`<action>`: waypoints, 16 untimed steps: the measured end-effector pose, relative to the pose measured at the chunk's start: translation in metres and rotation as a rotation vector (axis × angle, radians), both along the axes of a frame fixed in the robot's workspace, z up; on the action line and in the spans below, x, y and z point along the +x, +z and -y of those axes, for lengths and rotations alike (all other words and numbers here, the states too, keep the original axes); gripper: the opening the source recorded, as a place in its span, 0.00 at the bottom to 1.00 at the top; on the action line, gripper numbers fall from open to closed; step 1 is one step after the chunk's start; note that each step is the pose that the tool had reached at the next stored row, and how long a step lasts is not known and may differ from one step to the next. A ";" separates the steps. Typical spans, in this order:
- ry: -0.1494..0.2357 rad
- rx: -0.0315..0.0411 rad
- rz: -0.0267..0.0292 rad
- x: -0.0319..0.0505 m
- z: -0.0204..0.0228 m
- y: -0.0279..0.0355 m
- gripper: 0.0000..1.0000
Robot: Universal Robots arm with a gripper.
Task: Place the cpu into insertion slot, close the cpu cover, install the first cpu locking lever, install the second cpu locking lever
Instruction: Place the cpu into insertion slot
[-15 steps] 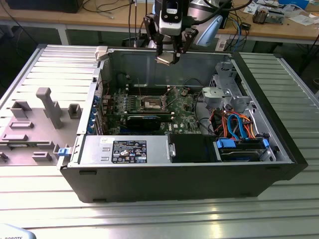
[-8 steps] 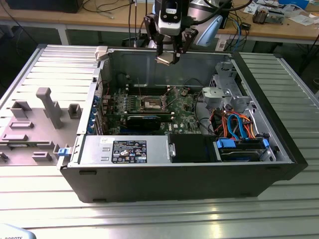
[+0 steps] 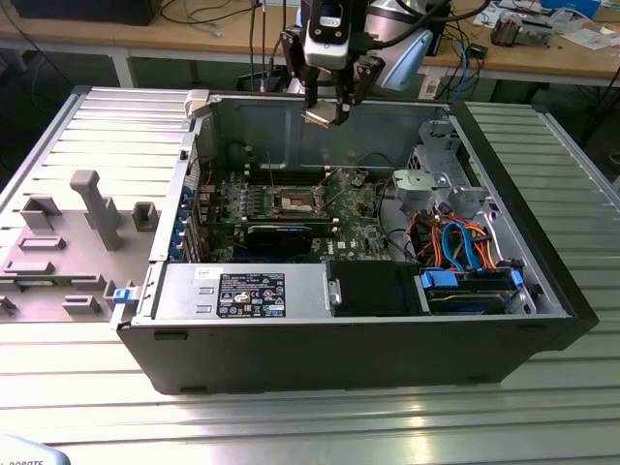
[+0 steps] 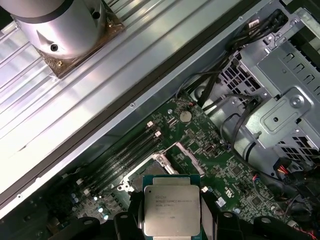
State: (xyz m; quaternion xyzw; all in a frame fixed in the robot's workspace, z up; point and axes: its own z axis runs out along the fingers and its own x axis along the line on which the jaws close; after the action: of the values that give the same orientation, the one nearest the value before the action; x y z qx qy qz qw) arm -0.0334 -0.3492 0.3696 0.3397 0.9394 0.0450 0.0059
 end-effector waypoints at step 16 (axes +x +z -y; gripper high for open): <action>-0.042 0.0000 0.0000 0.0000 0.0000 -0.0005 0.54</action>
State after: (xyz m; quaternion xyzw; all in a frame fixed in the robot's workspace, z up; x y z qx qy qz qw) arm -0.0333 -0.3492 0.3691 0.3594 0.9321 0.0448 0.0069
